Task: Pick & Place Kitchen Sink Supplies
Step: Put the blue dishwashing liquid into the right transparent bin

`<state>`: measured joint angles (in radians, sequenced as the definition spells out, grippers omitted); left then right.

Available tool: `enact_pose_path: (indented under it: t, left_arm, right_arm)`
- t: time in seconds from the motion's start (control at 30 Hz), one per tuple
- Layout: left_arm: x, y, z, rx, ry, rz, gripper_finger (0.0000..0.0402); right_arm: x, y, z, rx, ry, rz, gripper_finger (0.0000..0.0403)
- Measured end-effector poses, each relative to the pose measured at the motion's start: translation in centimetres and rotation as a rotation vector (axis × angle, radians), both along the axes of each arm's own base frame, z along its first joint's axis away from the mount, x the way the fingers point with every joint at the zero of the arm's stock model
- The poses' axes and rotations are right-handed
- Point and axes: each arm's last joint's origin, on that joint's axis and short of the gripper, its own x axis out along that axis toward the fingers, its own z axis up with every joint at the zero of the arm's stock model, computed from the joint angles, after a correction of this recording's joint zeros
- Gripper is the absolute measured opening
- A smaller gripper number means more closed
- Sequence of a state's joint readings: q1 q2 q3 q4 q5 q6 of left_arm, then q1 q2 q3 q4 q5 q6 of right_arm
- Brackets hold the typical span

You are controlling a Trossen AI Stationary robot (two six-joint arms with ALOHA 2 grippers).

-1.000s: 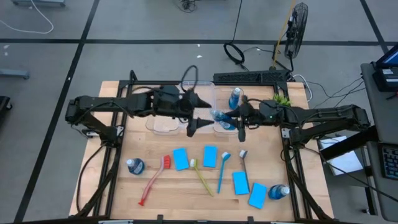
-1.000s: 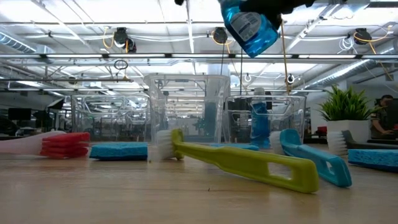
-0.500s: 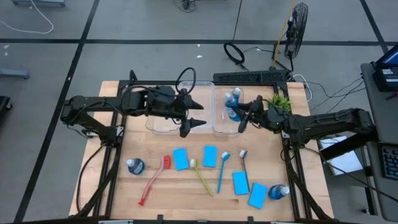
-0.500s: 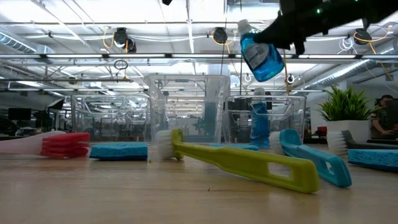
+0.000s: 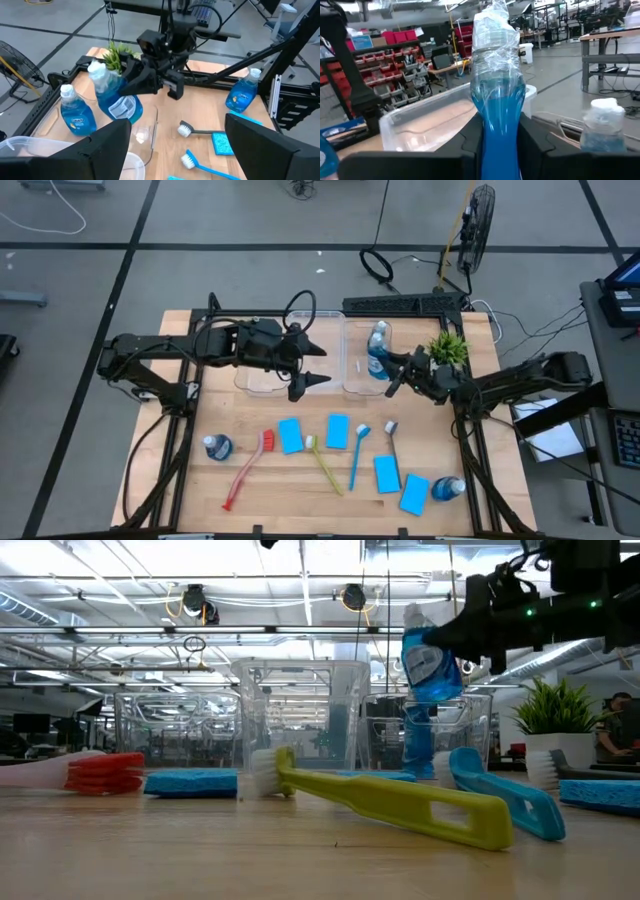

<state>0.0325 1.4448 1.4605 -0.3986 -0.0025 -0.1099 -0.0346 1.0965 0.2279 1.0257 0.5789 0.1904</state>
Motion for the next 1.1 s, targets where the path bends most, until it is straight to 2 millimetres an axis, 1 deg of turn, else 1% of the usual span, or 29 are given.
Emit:
enact_pose_path:
  t: [0.17,0.3,0.53,0.77,1.1]
  left_arm:
    - [0.0,0.0,0.0,0.0,-0.003,0.001,0.0317]
    - [0.0,0.0,0.0,-0.001,-0.002,0.002,0.0308]
    - [0.0,0.0,0.0,0.0,0.002,0.001,0.0299]
    - [0.0,0.0,0.0,0.002,0.003,0.001,0.0309]
    - [0.0,0.0,0.0,0.002,0.004,0.001,0.0326]
  right_arm:
    - [0.5,-0.7,-1.4,0.009,0.074,-0.036,0.007]
    - [0.9,-1.1,-1.9,0.01,0.081,-0.052,0.0074]
    - [1.4,-1.3,-3.3,0.016,0.145,-0.057,0.0075]
    - [1.6,-1.4,-4.2,0.019,0.188,-0.06,0.0081]
    - [1.7,-1.5,-4.9,0.02,0.224,-0.105,0.0082]
